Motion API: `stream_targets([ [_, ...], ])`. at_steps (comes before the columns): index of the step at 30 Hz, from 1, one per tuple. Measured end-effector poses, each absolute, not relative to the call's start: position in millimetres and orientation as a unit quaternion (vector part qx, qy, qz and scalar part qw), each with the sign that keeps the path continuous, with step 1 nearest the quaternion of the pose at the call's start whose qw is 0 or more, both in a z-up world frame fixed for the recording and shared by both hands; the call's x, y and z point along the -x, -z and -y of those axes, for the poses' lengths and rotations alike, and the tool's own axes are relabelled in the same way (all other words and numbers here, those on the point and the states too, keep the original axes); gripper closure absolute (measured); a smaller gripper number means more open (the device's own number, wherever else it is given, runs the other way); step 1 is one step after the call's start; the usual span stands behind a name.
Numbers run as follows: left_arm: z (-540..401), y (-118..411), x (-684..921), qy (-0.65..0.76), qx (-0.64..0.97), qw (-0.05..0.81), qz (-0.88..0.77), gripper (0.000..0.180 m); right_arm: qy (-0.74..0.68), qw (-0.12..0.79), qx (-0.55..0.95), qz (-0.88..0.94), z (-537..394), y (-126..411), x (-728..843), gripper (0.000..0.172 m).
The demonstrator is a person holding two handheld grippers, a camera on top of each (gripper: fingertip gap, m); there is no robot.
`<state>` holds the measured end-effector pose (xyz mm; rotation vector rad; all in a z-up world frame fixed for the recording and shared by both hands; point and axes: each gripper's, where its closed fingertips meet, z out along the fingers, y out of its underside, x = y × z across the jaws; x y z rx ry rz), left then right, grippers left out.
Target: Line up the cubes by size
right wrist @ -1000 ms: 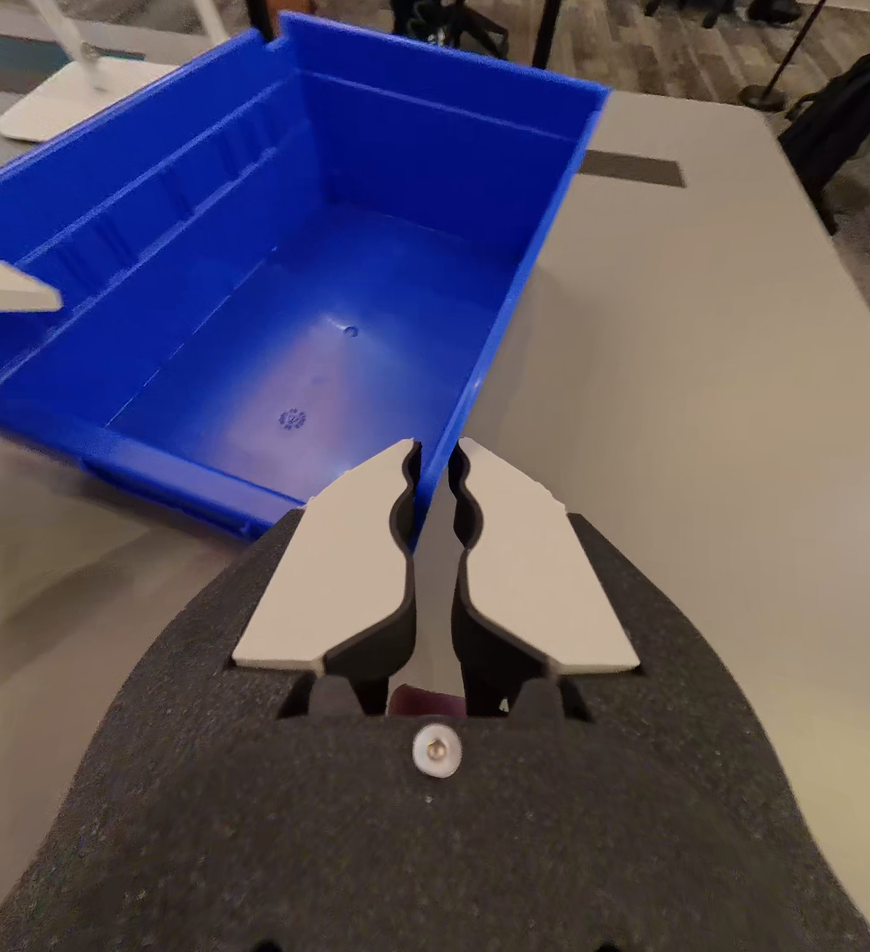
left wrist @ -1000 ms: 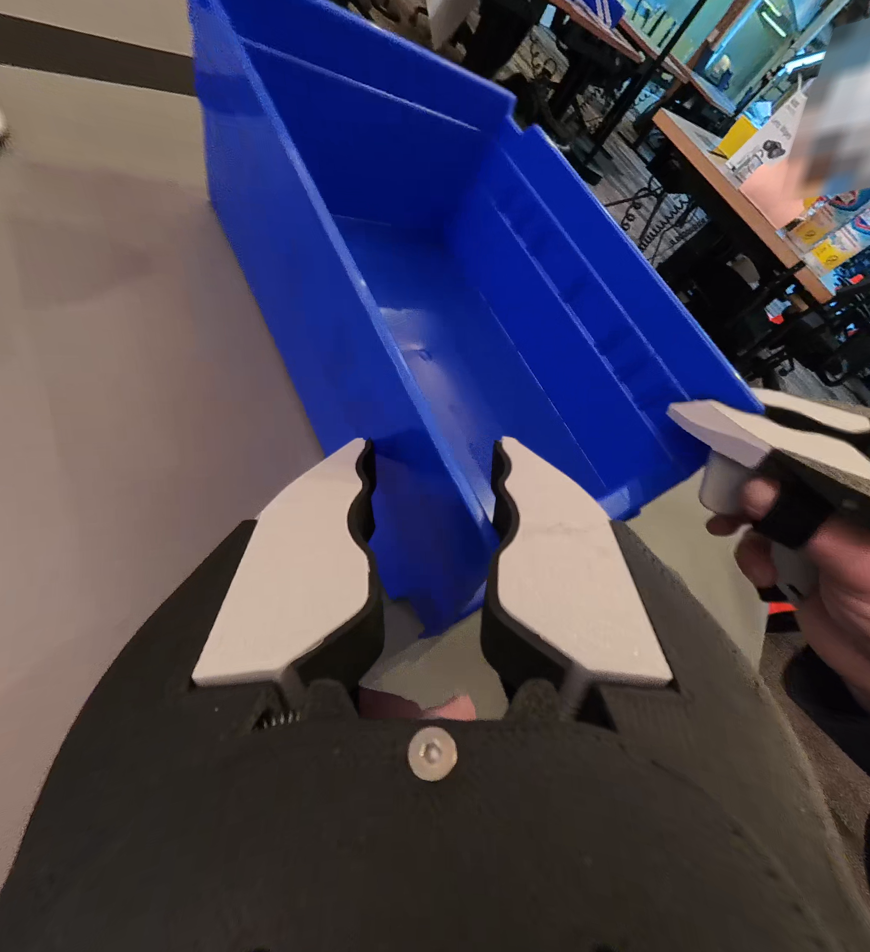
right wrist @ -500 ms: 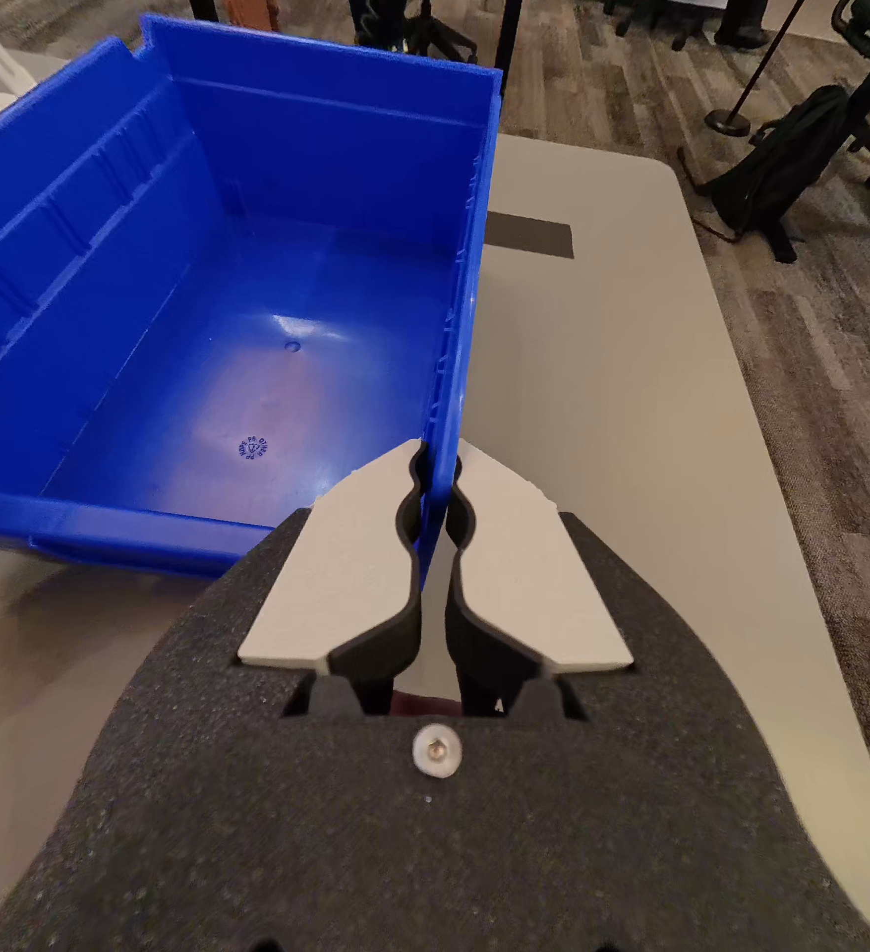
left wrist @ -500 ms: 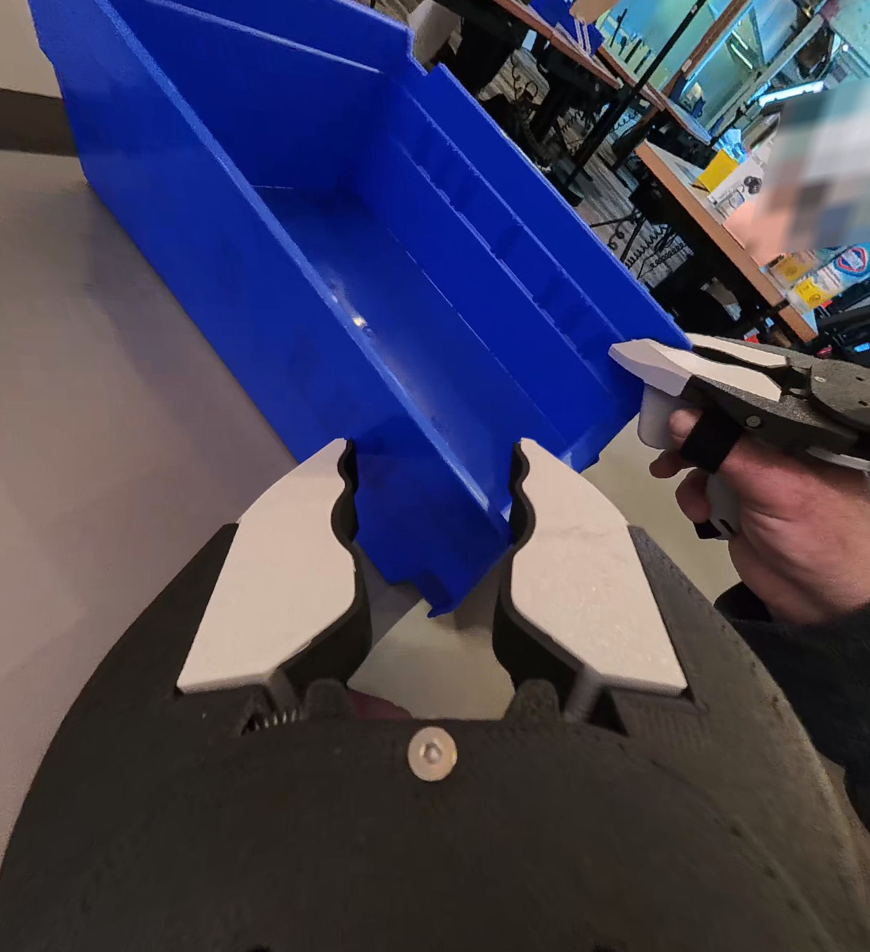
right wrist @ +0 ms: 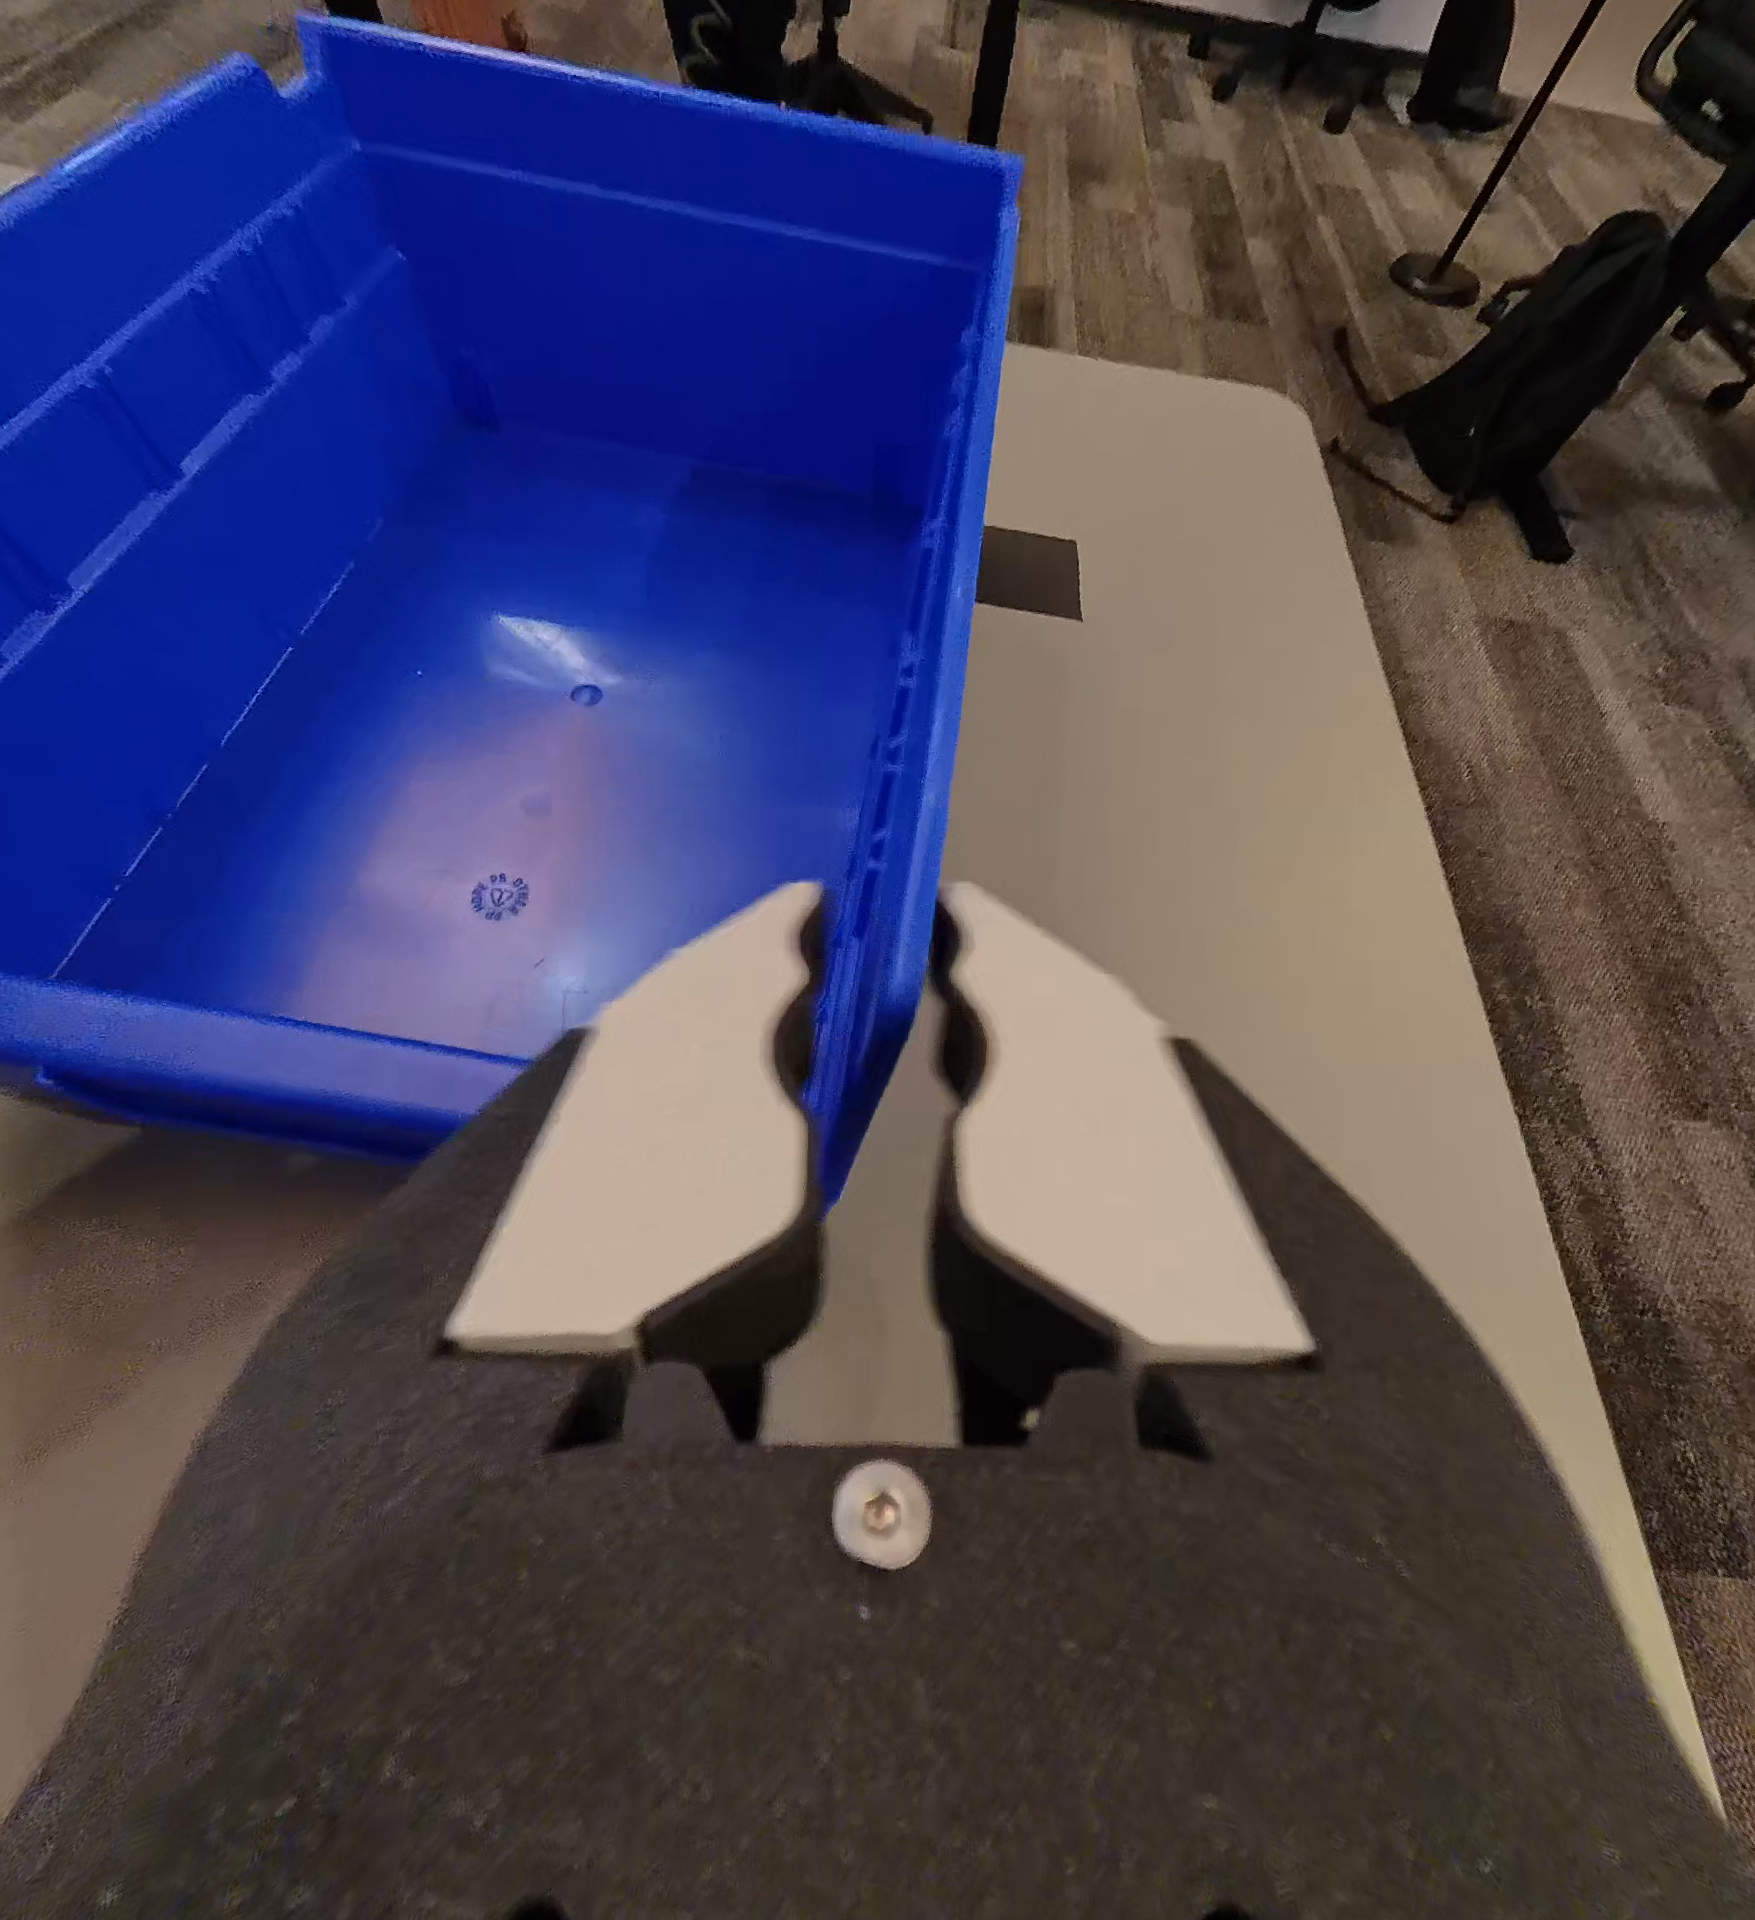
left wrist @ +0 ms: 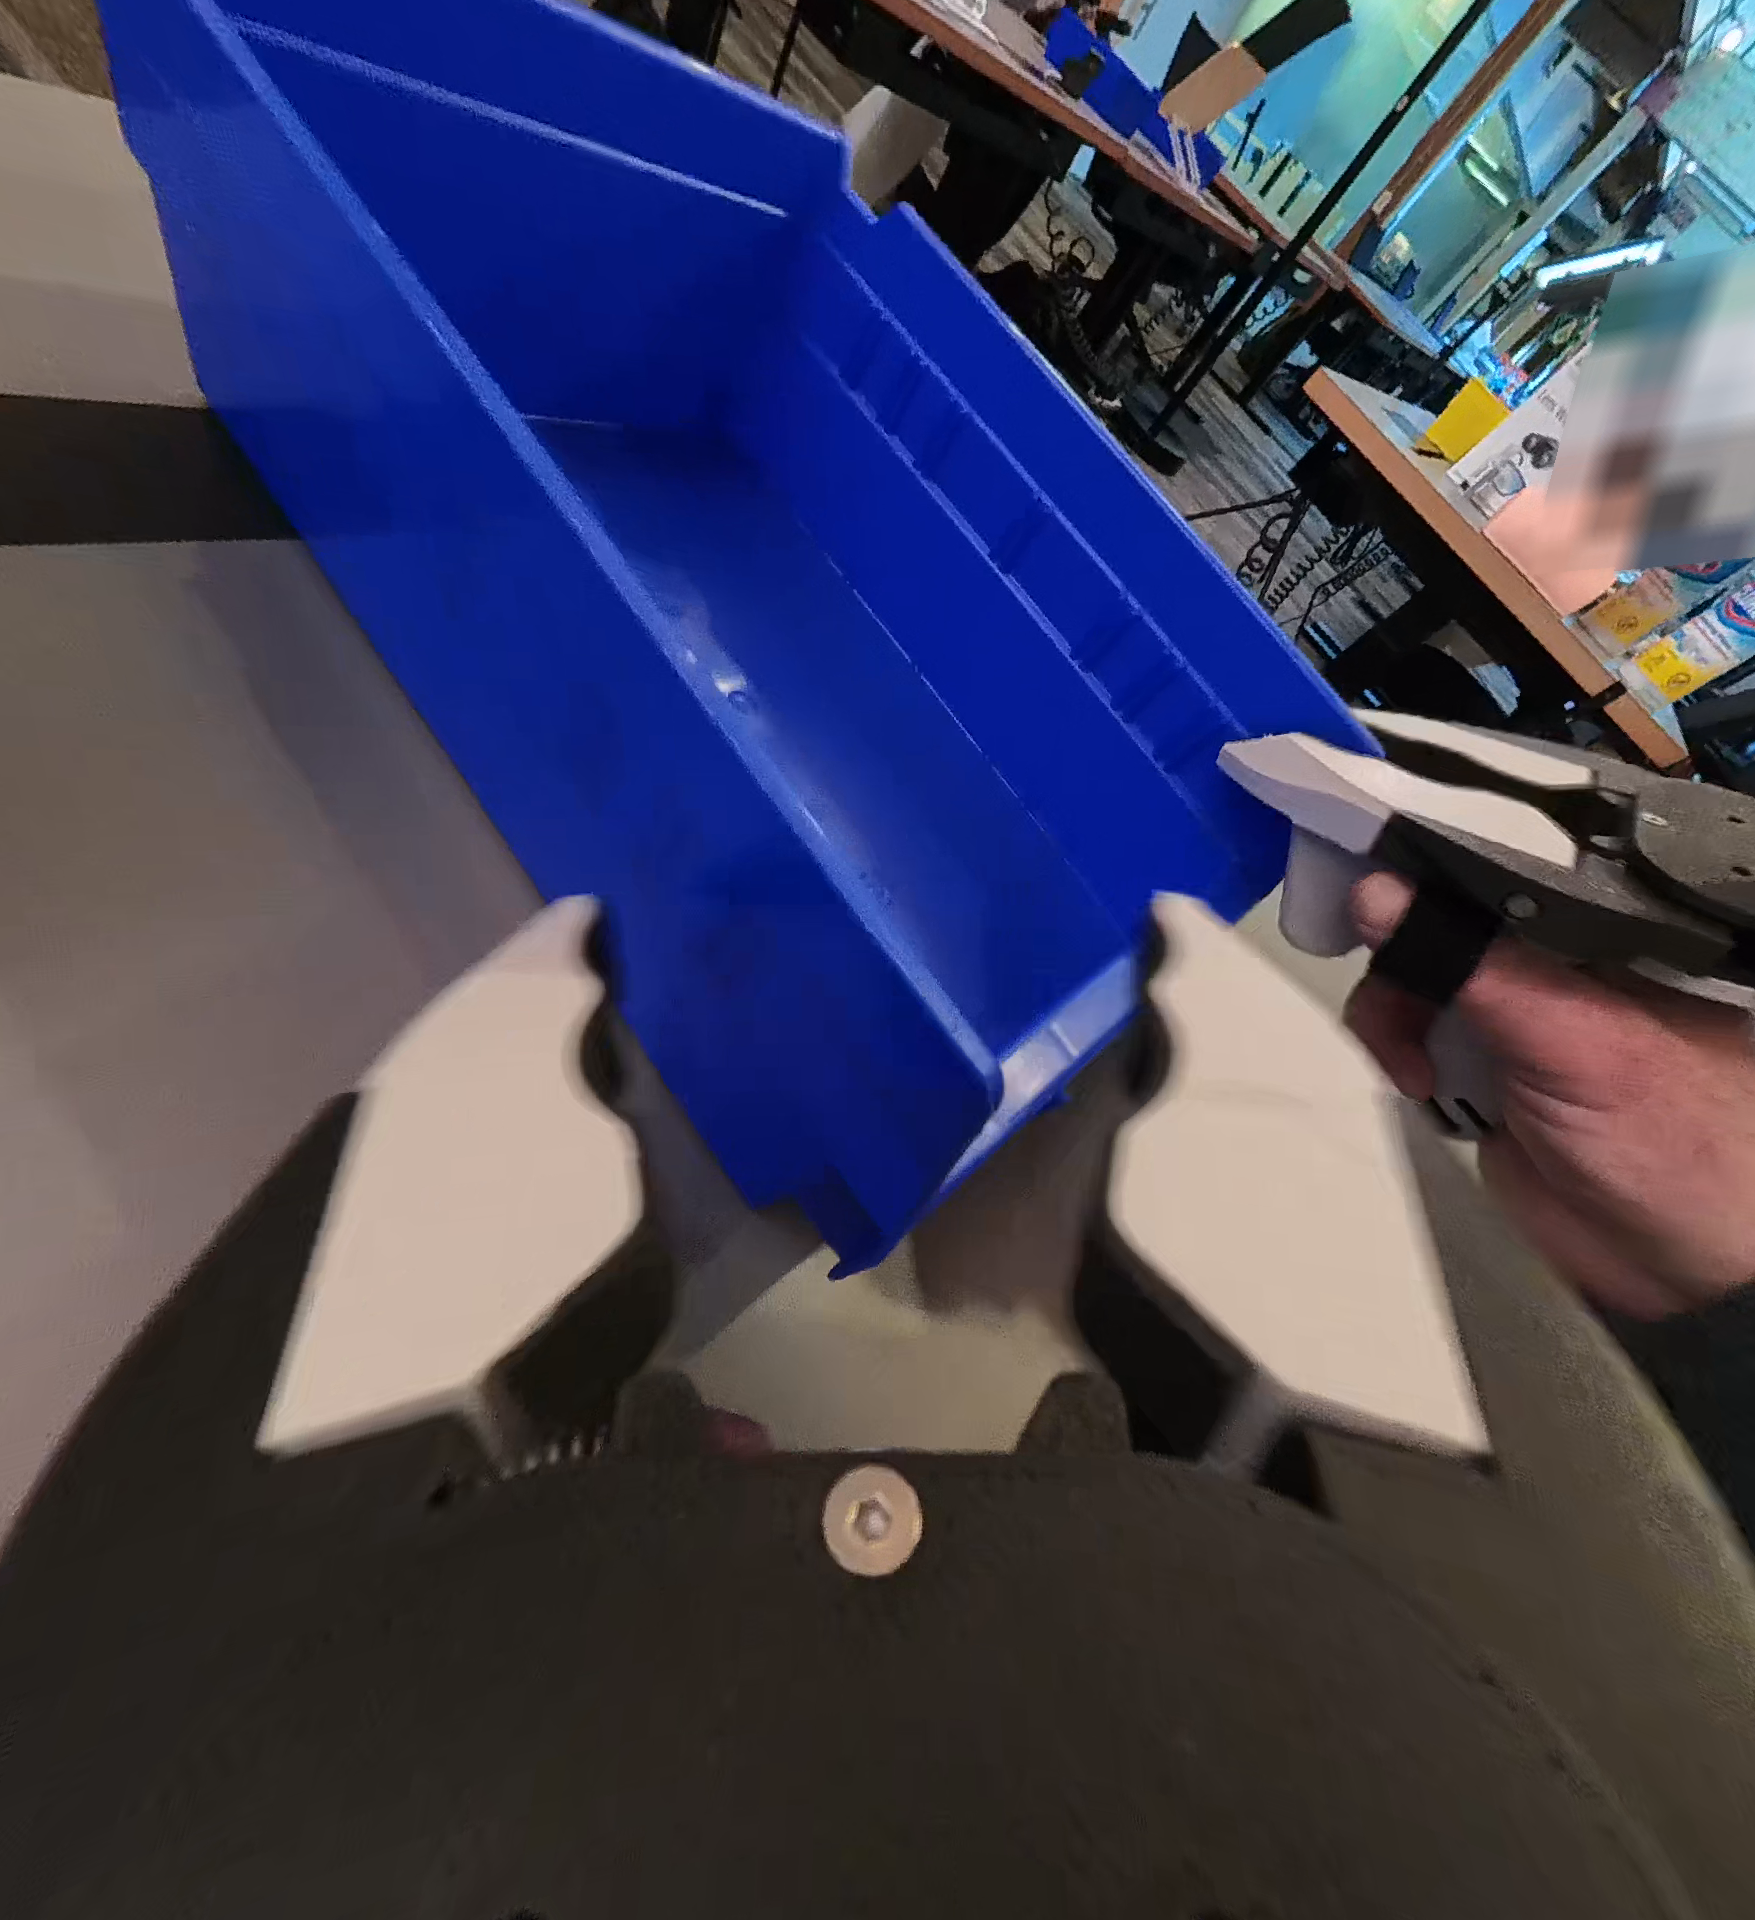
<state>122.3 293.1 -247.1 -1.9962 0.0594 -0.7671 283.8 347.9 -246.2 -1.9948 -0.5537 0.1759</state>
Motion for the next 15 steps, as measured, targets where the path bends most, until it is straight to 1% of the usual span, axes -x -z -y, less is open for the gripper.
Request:
stream_targets([
  [1,-293.3,248.3,-120.4,0.304,0.818,0.487,-0.024,0.062,-0.067,0.511,0.827,0.224,-347.0,245.0,-285.8,0.127],
  [2,-289.8,245.7,-116.5,0.295,0.814,0.499,-0.031,0.058,-0.059,0.517,0.827,0.213,-345.3,241.3,-291.7,0.117],
  [4,-274.8,234.6,-106.9,0.298,0.801,0.517,-0.04,0.054,-0.037,0.542,0.815,0.201,-335.3,226.7,-304.9,0.109],
  [6,-247.1,220.5,-90.2,0.284,0.793,0.536,-0.059,0.053,-0.008,0.559,0.803,0.206,-315.7,210.0,-310.5,0.099],
  [7,-228.4,212.2,-78.3,0.281,0.786,0.546,-0.064,0.053,-0.001,0.574,0.789,0.217,-301.8,198.0,-305.0,0.102],
  [8,-208.2,205.5,-62.9,0.274,0.782,0.556,-0.066,0.057,-0.004,0.591,0.772,0.233,-286.1,186.1,-292.5,0.109],
  [10,-167.8,200.3,-21.7,0.243,0.785,0.568,-0.056,0.059,-0.032,0.597,0.752,0.277,-251.8,175.6,-248.5,0.111],
  [13,-110.2,204.7,63.2,0.167,0.798,0.579,-0.001,0.065,-0.115,0.584,0.727,0.341,-200.2,180.7,-152.9,0.114],
  [14,-90.4,207.7,94.9,0.14,0.802,0.581,0.026,0.069,-0.157,0.568,0.721,0.365,-181.4,187.5,-114.8,0.119],
  [15,-70.8,210.1,129.4,0.107,0.801,0.586,0.057,0.073,-0.192,0.553,0.712,0.388,-163.4,195.0,-76.8,0.119],
])
